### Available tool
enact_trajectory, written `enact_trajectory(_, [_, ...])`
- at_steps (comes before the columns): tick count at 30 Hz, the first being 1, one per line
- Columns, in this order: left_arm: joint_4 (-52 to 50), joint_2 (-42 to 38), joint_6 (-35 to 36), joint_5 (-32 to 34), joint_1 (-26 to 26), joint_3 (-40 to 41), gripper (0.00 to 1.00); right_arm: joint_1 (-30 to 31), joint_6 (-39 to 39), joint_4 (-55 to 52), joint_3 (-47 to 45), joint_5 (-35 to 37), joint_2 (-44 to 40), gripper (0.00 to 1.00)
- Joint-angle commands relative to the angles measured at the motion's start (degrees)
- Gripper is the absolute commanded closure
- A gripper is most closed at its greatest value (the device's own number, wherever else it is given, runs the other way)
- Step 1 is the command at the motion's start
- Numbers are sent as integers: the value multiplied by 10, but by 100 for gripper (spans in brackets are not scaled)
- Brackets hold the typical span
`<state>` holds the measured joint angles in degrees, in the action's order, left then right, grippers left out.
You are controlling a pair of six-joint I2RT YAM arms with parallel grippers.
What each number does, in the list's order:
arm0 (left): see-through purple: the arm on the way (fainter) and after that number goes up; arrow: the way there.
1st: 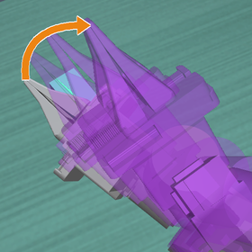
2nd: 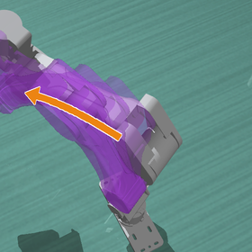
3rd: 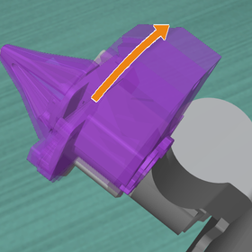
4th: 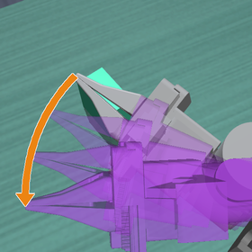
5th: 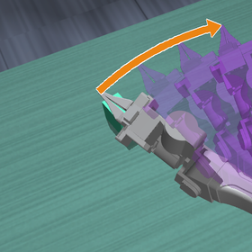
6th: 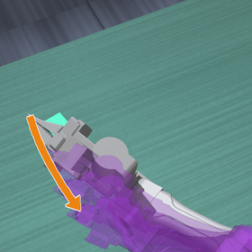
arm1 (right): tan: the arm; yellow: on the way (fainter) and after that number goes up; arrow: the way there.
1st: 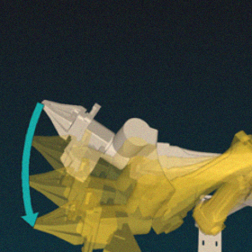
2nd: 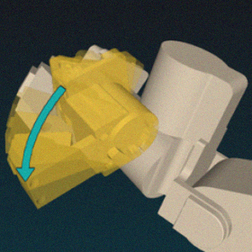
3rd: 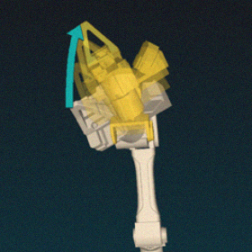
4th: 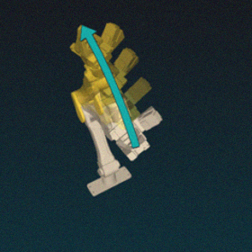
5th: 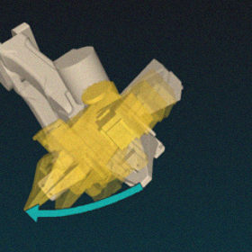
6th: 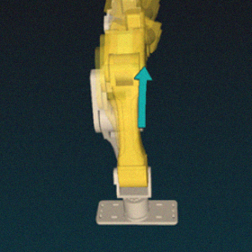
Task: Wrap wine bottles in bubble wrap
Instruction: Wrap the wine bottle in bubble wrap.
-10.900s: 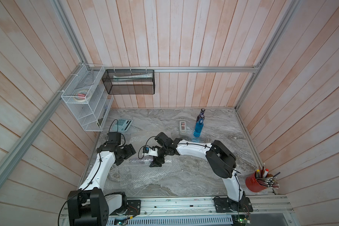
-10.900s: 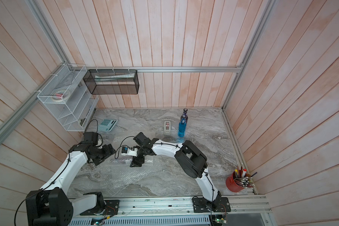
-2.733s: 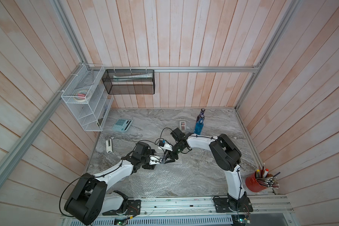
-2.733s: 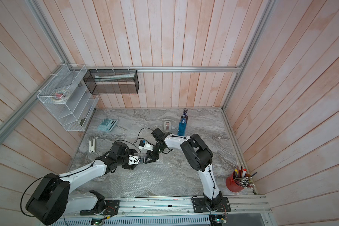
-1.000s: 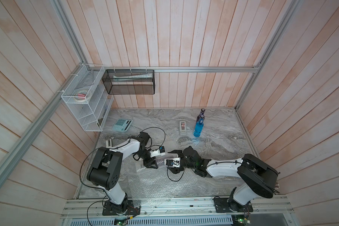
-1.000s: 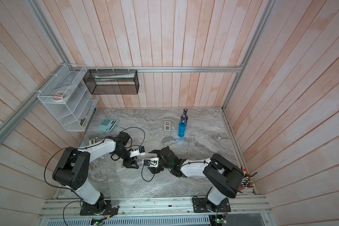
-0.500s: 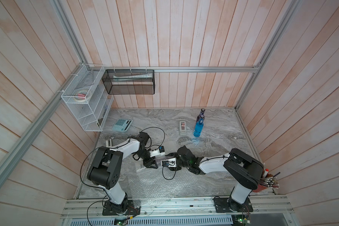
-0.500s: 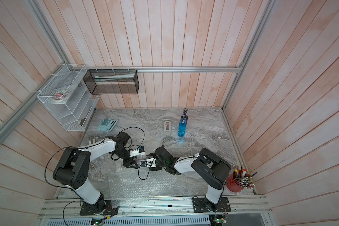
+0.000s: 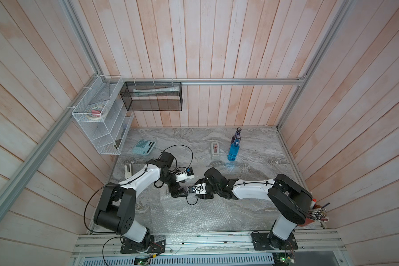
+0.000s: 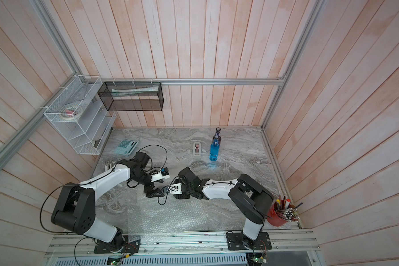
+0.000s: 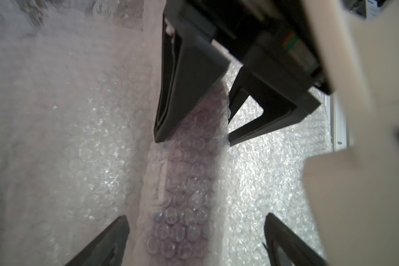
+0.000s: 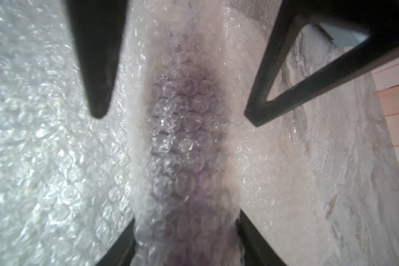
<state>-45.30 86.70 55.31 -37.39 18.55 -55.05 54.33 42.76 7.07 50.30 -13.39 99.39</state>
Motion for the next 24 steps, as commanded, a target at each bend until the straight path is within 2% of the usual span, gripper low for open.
enact_trajectory(1, [15, -36, -5, -15, 2, 17, 0, -6, -68, -72, 27, -58, -19, 59])
enact_trajectory(9, [18, -161, -27, 48, -2, 66, 0, -48, -157, -138, 76, -210, 13, 61])
enact_trajectory(15, [35, -234, -23, 64, -2, 120, 0, -84, -186, -224, 149, -300, 67, 61])
enact_trajectory(19, [52, -247, 7, 66, 7, 149, 0, -101, -175, -267, 188, -337, 117, 61])
enact_trajectory(24, [125, -230, 68, 112, 47, 187, 2, -131, -168, -295, 227, -381, 164, 62])
